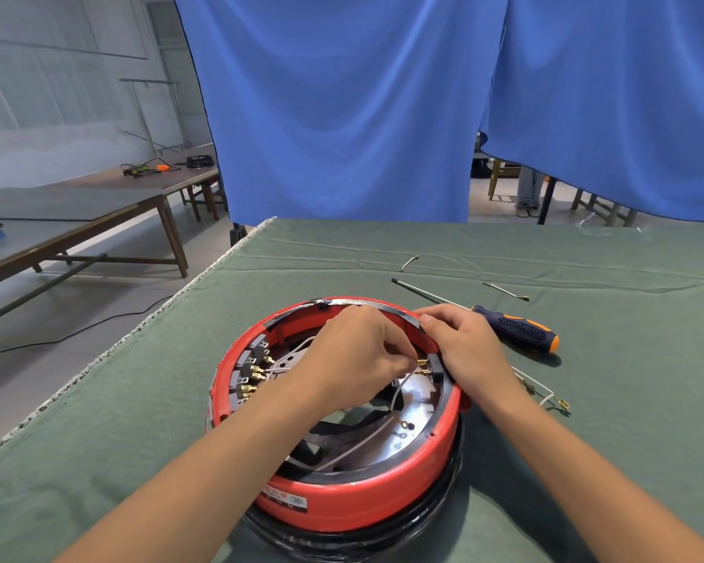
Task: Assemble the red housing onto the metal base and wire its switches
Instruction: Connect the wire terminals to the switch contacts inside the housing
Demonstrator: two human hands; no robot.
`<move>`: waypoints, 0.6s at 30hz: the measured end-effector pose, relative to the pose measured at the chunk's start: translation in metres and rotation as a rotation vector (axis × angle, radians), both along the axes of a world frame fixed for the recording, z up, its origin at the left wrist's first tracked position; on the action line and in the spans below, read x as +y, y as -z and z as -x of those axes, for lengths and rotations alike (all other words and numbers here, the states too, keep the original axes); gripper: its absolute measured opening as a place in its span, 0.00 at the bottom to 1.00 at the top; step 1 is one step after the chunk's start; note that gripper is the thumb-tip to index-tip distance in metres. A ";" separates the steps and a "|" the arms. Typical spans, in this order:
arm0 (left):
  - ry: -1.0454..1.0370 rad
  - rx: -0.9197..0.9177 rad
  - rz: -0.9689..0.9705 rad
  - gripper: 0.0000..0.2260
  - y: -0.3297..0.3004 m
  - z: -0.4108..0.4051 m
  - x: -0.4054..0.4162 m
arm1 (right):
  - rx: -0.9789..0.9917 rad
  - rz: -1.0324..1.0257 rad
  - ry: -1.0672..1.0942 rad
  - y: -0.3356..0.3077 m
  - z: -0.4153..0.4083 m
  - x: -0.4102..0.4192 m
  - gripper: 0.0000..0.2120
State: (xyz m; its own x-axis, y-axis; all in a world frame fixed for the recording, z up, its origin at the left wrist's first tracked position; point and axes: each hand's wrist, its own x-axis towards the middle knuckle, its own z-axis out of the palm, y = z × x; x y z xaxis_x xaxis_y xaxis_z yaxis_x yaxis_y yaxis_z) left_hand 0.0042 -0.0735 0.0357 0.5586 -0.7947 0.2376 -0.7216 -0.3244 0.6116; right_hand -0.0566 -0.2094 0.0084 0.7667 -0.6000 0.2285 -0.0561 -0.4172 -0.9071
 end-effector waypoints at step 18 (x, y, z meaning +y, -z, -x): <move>0.041 -0.002 0.031 0.06 0.000 0.004 -0.002 | 0.021 -0.058 0.036 0.002 -0.002 0.002 0.10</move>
State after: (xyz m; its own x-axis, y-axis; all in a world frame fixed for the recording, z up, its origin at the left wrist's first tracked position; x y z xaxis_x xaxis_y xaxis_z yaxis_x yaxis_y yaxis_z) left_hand 0.0003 -0.0759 0.0360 0.5250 -0.8093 0.2634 -0.7351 -0.2751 0.6197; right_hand -0.0551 -0.2071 0.0065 0.7486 -0.6391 0.1766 -0.0897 -0.3615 -0.9281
